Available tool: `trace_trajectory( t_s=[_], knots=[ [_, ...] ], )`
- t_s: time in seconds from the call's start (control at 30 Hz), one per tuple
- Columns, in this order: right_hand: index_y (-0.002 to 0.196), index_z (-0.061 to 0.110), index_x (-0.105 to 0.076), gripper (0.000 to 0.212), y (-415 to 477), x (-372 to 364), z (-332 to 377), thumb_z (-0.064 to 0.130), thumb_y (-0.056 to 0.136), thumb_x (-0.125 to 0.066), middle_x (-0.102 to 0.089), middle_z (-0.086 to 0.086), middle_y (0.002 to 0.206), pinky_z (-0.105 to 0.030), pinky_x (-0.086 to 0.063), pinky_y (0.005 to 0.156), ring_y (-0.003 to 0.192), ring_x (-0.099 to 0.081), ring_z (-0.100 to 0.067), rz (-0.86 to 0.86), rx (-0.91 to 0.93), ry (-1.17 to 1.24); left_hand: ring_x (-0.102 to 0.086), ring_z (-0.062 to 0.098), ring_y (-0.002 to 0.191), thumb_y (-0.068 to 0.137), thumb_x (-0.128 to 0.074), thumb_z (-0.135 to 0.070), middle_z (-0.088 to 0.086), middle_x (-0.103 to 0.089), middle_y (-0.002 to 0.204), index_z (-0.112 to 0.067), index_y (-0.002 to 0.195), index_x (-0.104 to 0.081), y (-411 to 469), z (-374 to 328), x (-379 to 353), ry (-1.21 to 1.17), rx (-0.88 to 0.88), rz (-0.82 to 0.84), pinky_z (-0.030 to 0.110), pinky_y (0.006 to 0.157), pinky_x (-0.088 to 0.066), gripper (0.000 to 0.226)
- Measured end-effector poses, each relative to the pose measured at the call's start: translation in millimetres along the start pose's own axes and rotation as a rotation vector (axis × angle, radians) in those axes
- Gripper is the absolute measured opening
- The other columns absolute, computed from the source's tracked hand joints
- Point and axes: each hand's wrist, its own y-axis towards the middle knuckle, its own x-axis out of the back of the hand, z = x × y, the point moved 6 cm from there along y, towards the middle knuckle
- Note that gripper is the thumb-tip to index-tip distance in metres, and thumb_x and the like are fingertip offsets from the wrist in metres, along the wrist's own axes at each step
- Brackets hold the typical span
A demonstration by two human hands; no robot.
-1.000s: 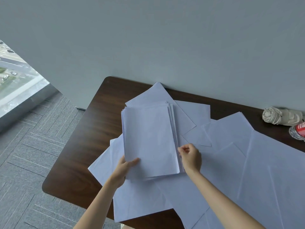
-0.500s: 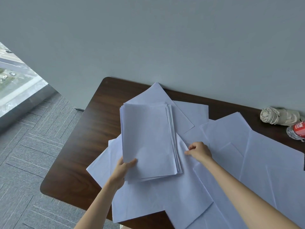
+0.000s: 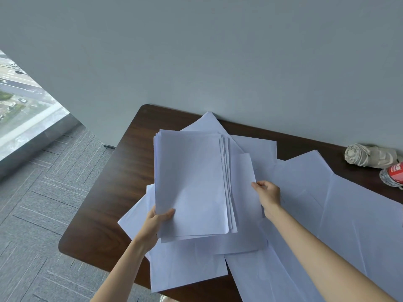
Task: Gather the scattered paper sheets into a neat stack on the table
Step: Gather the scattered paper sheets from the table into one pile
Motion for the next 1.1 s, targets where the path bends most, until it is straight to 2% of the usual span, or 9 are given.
trace_trajectory(
  t_s=[0.07, 0.17, 0.33, 0.47, 0.57, 0.7, 0.8, 0.97, 1.1],
  knots=[
    [0.095, 0.001, -0.067, 0.015, -0.3, -4.6, -11.6, 0.016, 0.089, -0.067, -0.068, -0.015, 0.093, -0.032, -0.047, 0.075, 0.083, -0.058, -0.022, 0.036, -0.130, 0.160, -0.068, 0.025, 0.090, 0.085, -0.072, -0.009, 0.009, -0.074, 0.101, -0.011, 0.115, -0.064, -3.3, 4.7, -6.8, 0.014, 0.006, 0.012, 0.040, 0.081, -0.055, 0.031],
    [0.095, 0.003, -0.065, 0.008, -7.5, -8.5, -22.9, 0.009, 0.090, -0.064, -0.069, -0.014, 0.091, -0.032, -0.054, 0.074, 0.079, -0.064, -0.023, 0.176, -0.268, 0.329, -0.068, 0.025, 0.090, 0.071, -0.078, -0.020, 0.012, -0.073, 0.105, -0.013, 0.114, -0.064, -7.5, 13.3, -17.8, 0.050, 0.011, 0.028, 0.039, 0.081, -0.055, 0.046],
    [0.114, -0.006, -0.060, 0.031, -10.4, 2.6, -30.8, -0.009, 0.084, -0.062, -0.067, -0.019, 0.102, -0.024, -0.058, 0.066, 0.080, -0.065, -0.024, 0.167, -0.172, 0.082, -0.068, 0.024, 0.092, 0.068, -0.076, -0.028, 0.008, -0.072, 0.105, -0.016, 0.118, -0.062, -15.1, 24.0, -33.8, 0.104, 0.014, 0.084, 0.036, 0.082, -0.057, 0.052],
    [0.118, -0.003, -0.058, 0.030, -20.5, -8.5, -38.8, 0.011, 0.092, -0.062, -0.066, -0.015, 0.106, -0.033, -0.049, 0.088, 0.101, -0.061, -0.026, 0.223, -0.386, 0.522, -0.067, 0.027, 0.098, 0.068, -0.076, -0.029, 0.008, -0.071, 0.109, -0.018, 0.121, -0.061, -21.5, 29.9, -42.9, 0.123, 0.023, 0.100, 0.038, 0.086, -0.057, 0.056],
    [0.113, 0.007, -0.061, 0.029, -35.4, -17.7, -40.1, 0.028, 0.093, -0.061, -0.066, -0.007, 0.108, -0.034, -0.046, 0.094, 0.108, -0.059, -0.022, 0.401, -0.475, 0.548, -0.066, 0.025, 0.099, 0.069, -0.075, -0.033, 0.007, -0.069, 0.111, -0.020, 0.121, -0.059, -27.9, 32.9, -48.1, 0.146, 0.032, 0.111, 0.029, 0.075, -0.056, 0.057],
    [0.118, 0.009, -0.060, 0.037, -45.3, -19.6, -53.2, 0.018, 0.084, -0.071, -0.069, -0.004, 0.115, -0.036, -0.047, 0.098, 0.105, -0.063, -0.018, 0.487, -0.319, 0.217, -0.064, 0.022, 0.103, 0.071, -0.075, -0.037, 0.003, -0.066, 0.113, -0.021, 0.122, -0.056, -31.7, 33.9, -52.0, 0.225, 0.017, 0.143, 0.025, 0.075, -0.056, 0.056],
    [0.108, 0.010, -0.058, 0.024, -49.4, -18.5, -46.2, 0.000, 0.087, -0.062, -0.067, -0.002, 0.108, -0.024, -0.049, 0.080, 0.092, -0.062, -0.013, 0.416, -0.056, -0.025, -0.065, 0.020, 0.100, 0.083, -0.076, -0.027, 0.004, -0.066, 0.112, -0.015, 0.121, -0.057, -29.3, 30.2, -49.8, 0.318, -0.016, 0.095, 0.022, 0.070, -0.056, 0.044],
    [0.102, 0.011, -0.063, 0.029, -59.8, -9.3, -41.6, -0.012, 0.086, -0.056, -0.072, -0.006, 0.102, -0.030, -0.055, 0.077, 0.088, -0.068, -0.021, 0.377, -0.025, 0.151, -0.067, 0.023, 0.092, 0.091, -0.067, -0.030, 0.006, -0.068, 0.099, -0.009, 0.105, -0.065, -27.5, 16.7, -20.0, 0.502, -0.109, -0.195, 0.026, 0.066, -0.056, 0.025],
    [0.111, 0.011, -0.063, 0.036, -67.2, -3.5, -43.1, -0.013, 0.085, -0.057, -0.072, -0.007, 0.105, -0.031, -0.056, 0.076, 0.093, -0.068, -0.025, 0.413, -0.043, 0.226, -0.069, 0.029, 0.086, 0.096, -0.060, -0.028, 0.009, -0.069, 0.087, -0.008, 0.098, -0.065, -34.2, 11.7, 10.0, 0.370, -0.146, -0.358, 0.029, 0.065, -0.057, 0.021]
  ],
)
